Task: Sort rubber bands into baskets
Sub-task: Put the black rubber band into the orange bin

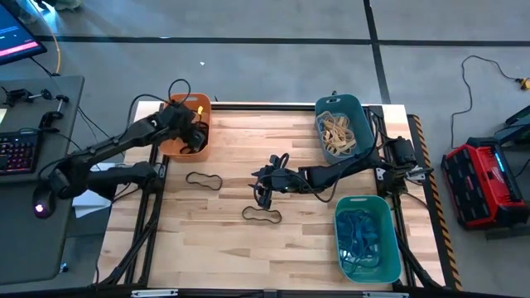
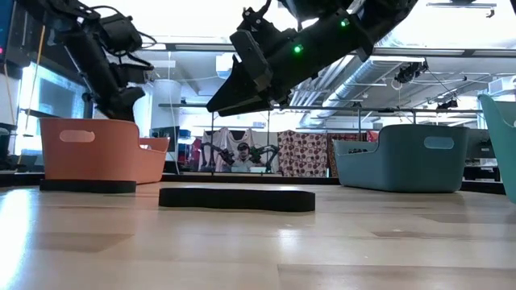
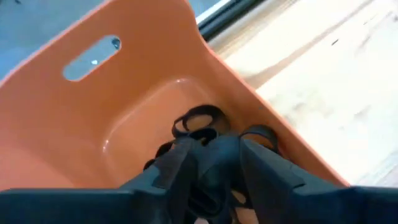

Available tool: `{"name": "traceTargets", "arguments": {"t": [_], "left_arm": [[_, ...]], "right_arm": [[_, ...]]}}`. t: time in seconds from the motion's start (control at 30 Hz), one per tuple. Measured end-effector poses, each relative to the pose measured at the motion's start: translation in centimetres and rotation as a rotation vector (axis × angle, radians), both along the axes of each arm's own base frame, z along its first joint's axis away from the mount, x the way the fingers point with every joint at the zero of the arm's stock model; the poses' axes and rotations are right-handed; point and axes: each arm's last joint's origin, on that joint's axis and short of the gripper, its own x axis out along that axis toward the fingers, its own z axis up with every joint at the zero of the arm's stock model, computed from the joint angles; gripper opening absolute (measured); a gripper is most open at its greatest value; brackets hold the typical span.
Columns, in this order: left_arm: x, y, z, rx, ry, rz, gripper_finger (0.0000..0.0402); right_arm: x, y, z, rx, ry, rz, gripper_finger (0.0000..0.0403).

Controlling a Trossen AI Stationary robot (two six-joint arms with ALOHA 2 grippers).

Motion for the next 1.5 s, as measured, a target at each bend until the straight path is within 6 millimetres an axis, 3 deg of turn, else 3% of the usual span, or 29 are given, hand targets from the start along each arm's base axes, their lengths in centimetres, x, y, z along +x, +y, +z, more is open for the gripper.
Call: {"name": "traceTargets", "arguments": {"t": [0.3,0.57,0.8,1.0,1.5], "left_arm": [[-0.7,-1.1,1.5,0.052,-0.088,-0.032,0.0176],[0.2,-4.9,3.7,-0.067,-0.418,-0.522,0.0166],[0.5,-8.3,4.6,-0.088,-0.48,-0.824,0.0157],[1.3,-10.6,4.4,-0.142,-0.465,-0.987,0.0157],[4.6,-14.3,0.8,-0.239,-0.148,-0.999,0.0156]], "right_arm": [[0.0,0.0,0.0,-0.001,0.0,0.001,0.0172],[0.0,0.0,0.0,-0.002,0.002,0.002,0.0172],[0.0,0.0,-0.1,-0.001,0.007,0.001,0.0172],[0.0,0.0,-0.1,-0.003,0.008,0.002,0.0172],[-0.3,0.0,-0.5,-0.007,0.058,0.001,0.0172]]}}
